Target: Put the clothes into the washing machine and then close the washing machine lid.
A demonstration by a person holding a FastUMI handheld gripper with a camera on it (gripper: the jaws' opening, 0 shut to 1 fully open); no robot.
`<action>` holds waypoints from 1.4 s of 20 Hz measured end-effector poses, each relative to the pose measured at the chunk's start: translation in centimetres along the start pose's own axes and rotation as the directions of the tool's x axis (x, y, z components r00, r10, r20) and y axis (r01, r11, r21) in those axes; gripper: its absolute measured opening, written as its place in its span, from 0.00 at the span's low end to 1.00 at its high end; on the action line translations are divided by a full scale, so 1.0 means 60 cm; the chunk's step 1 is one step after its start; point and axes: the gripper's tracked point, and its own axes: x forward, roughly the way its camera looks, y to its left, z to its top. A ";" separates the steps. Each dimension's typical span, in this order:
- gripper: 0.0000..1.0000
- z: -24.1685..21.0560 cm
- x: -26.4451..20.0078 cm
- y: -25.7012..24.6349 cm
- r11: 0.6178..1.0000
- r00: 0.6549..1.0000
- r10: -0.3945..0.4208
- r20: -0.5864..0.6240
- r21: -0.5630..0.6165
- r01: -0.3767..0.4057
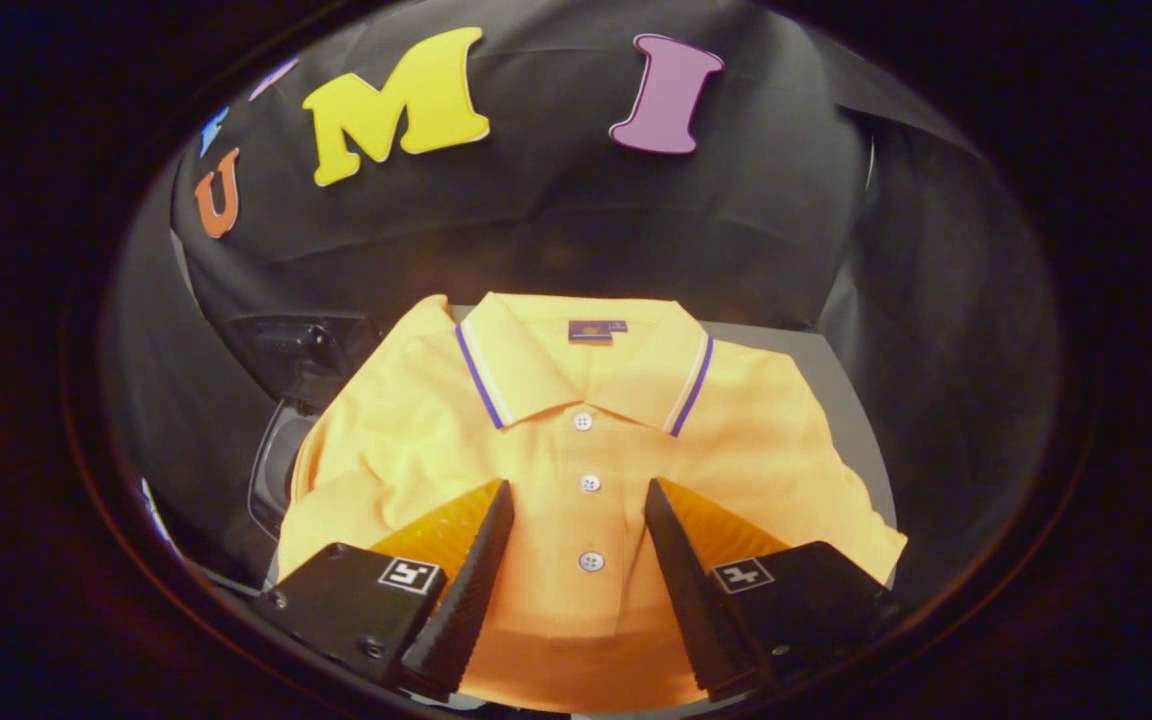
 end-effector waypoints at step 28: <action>0.08 0.162 -0.315 0.117 0.991 0.919 0.068 0.389 0.077 -0.106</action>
